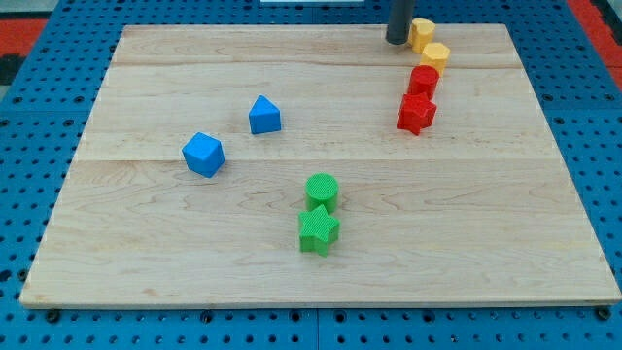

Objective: Push the red blocks towards the center of the board

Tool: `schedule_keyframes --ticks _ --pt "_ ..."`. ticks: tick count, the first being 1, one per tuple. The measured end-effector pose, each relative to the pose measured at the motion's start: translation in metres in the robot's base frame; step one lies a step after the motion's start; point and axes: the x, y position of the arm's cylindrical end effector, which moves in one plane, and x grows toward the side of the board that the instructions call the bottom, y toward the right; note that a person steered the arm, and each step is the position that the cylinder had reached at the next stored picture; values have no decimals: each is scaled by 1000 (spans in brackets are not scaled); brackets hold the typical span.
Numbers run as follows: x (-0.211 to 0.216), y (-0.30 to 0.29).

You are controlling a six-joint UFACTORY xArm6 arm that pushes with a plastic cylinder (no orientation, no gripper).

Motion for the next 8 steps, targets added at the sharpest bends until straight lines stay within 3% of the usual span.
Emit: schedule_keyframes --ticks 3,4,5,8 --pt "34 -30" --pt "75 -15" --pt "77 26" --pt "80 39"
